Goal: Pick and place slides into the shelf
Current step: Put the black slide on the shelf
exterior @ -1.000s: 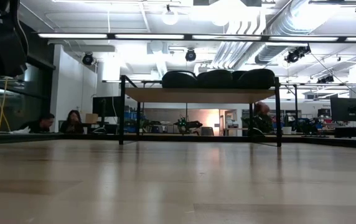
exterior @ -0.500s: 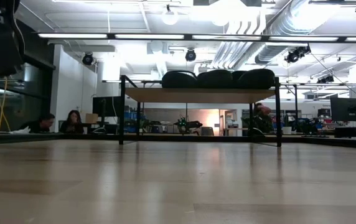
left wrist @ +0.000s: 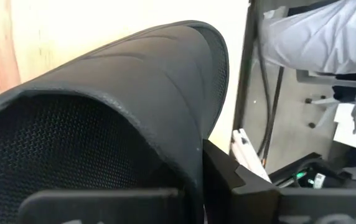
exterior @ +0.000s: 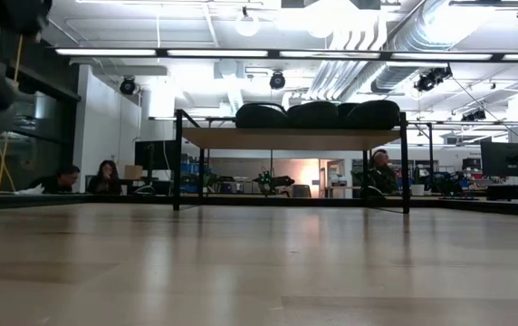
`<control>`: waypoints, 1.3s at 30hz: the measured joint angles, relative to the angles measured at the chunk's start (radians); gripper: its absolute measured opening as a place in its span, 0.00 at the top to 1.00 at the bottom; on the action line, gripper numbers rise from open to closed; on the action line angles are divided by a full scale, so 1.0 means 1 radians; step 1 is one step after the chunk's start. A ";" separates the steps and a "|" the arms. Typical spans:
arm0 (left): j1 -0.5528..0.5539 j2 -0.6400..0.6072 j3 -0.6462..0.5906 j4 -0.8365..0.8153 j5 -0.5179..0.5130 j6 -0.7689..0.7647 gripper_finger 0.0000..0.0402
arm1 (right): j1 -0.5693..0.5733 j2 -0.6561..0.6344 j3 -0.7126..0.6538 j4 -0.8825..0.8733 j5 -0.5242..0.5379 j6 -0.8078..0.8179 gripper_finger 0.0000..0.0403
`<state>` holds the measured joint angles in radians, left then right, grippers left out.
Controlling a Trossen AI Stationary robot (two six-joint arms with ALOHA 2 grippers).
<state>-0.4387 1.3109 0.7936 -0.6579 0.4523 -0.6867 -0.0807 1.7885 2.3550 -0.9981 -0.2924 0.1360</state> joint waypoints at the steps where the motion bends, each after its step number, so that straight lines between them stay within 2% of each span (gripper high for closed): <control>1: 0.010 0.000 0.022 -0.022 0.000 0.011 0.97 | 0.005 0.000 0.000 0.000 0.000 -0.013 0.61; 5: 0.073 0.000 0.127 -0.111 -0.005 0.085 0.99 | 0.025 0.000 0.000 0.000 -0.001 -0.061 0.61; 18: 0.329 0.000 0.533 -0.503 -0.152 0.380 0.98 | 0.092 -0.001 0.000 0.000 0.001 -0.077 0.61; 22: 0.387 0.000 0.650 -0.624 -0.199 0.445 0.98 | 0.110 -0.006 0.000 -0.001 0.035 -0.061 0.61; 30: 0.459 -0.002 0.844 -0.685 -0.239 0.485 0.98 | 0.094 -0.010 0.000 0.001 0.191 0.104 0.61; 35: 0.457 0.009 0.909 -0.693 -0.243 0.500 0.99 | 0.037 -0.004 0.000 0.013 0.192 0.261 0.61; 39: 0.440 0.051 0.951 -0.787 -0.257 0.518 0.99 | -0.011 0.007 0.000 0.017 0.147 0.347 0.61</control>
<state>0.0012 1.3621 1.7451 -1.4447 0.1950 -0.1682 -0.0915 1.7955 2.3550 -0.9809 -0.1454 0.4834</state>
